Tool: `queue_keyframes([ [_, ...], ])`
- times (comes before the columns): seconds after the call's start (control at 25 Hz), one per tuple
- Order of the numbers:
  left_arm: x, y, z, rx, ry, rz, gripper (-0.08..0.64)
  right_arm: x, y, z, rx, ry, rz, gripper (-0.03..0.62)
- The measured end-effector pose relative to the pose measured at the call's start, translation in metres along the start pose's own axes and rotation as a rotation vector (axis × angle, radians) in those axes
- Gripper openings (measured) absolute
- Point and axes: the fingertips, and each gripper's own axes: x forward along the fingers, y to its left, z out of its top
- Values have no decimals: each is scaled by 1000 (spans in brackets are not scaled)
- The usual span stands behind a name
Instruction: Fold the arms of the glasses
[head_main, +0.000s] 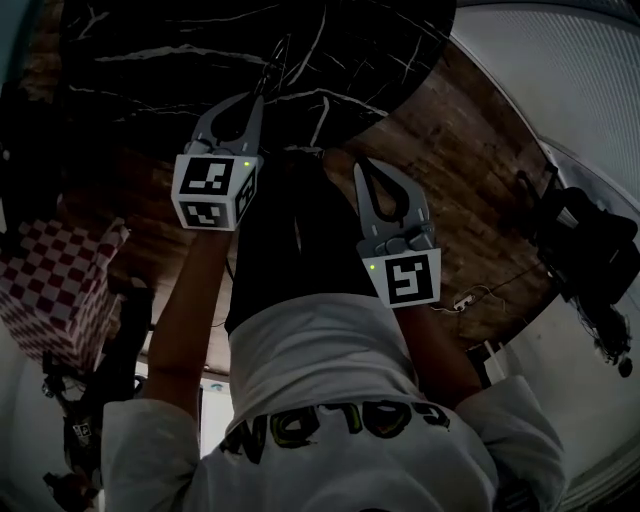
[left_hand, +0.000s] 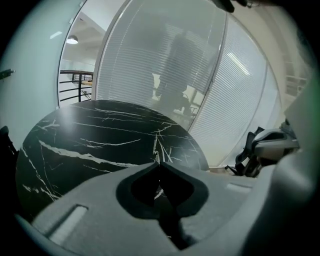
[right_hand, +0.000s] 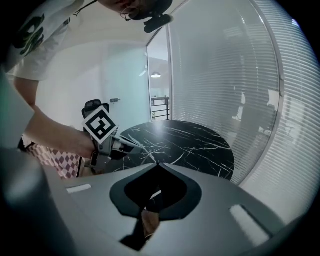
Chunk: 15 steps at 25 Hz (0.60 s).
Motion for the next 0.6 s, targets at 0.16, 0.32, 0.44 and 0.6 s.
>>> queue_keyframes([
  [0.16,16,7,-8,-2,-9,21,3,-1,-8,-19,17,40,-9,2],
  [0.32,24,11,-14,2,-12,44,5,-4,-13,-30,20,63,-16,2],
  [0.44,26,12,-19,20,1,53,6,-5,-17,-36,21,76,-21,2],
  [0.6,28,13,-23,44,8,57,9,-4,-20,-42,24,78,-24,2],
])
